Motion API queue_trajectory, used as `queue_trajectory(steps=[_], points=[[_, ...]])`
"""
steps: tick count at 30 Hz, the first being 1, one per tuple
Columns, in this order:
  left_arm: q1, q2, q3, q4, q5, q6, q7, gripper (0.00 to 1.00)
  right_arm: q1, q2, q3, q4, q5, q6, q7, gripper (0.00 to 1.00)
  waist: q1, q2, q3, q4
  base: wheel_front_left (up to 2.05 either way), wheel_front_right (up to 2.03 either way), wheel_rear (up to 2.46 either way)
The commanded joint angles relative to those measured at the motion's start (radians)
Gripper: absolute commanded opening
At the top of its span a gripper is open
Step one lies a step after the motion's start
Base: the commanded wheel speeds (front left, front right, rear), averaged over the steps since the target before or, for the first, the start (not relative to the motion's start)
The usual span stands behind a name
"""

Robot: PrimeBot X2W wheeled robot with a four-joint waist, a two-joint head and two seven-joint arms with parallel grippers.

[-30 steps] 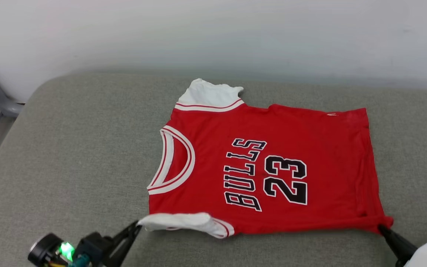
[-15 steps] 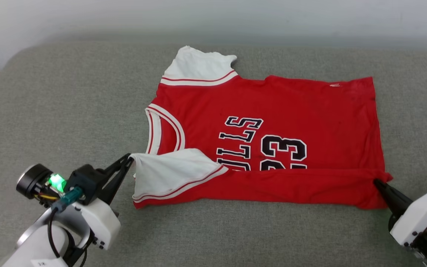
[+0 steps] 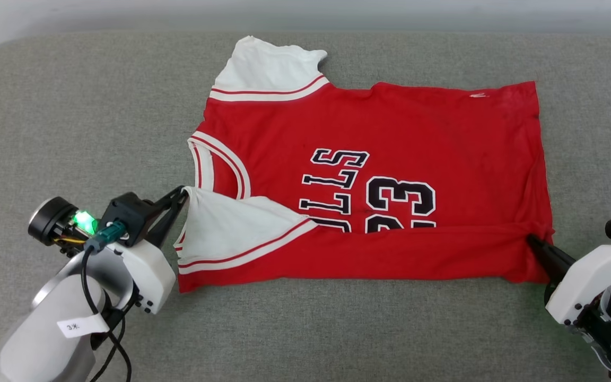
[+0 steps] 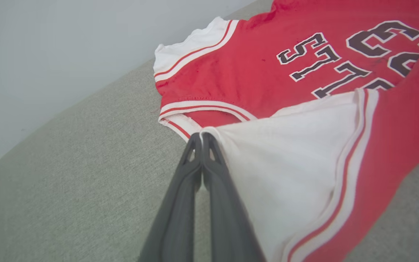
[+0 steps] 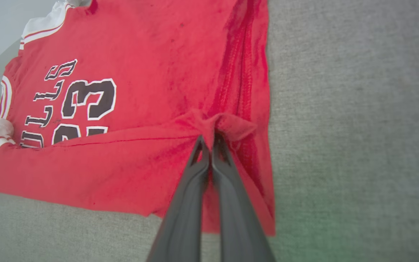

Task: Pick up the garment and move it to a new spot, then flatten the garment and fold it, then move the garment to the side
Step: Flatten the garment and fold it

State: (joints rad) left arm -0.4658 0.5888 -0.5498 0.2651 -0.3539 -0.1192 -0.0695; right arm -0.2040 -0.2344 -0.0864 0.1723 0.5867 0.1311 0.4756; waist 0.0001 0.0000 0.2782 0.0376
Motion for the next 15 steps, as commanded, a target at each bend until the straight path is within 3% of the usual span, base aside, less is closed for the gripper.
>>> queue_trajectory(steps=[1,8,9,10,15], points=[[-0.016,-0.008,-0.003,0.022,0.006,-0.001,-0.008,0.00,-0.016,0.006,0.002,0.008,-0.006,-0.001,-0.004,0.00,-0.0001,0.0000,0.005,-0.003,0.00,0.00,0.00],[-0.048,-0.036,-0.034,0.119,-0.010,-0.005,-0.011,0.00,-0.046,0.007,0.027,0.035,-0.020,-0.001,-0.010,0.00,-0.0001,0.0000,0.020,-0.009,0.00,0.00,0.00],[-0.053,-0.043,-0.035,0.132,-0.009,0.001,-0.014,0.33,-0.048,0.003,0.032,0.036,-0.025,-0.001,-0.014,0.45,-0.0001,0.0000,0.021,-0.008,0.00,0.00,0.00],[-0.057,-0.050,-0.034,0.147,-0.008,0.007,-0.015,1.00,-0.049,0.003,0.033,0.041,-0.026,-0.001,-0.018,1.00,-0.0001,0.0000,0.021,-0.007,0.00,0.00,0.00],[-0.079,-0.086,-0.038,0.196,-0.015,0.021,-0.029,1.00,-0.060,-0.015,0.058,0.039,-0.036,-0.001,-0.045,1.00,-0.0001,0.0000,-0.006,0.002,0.00,0.00,0.00]])
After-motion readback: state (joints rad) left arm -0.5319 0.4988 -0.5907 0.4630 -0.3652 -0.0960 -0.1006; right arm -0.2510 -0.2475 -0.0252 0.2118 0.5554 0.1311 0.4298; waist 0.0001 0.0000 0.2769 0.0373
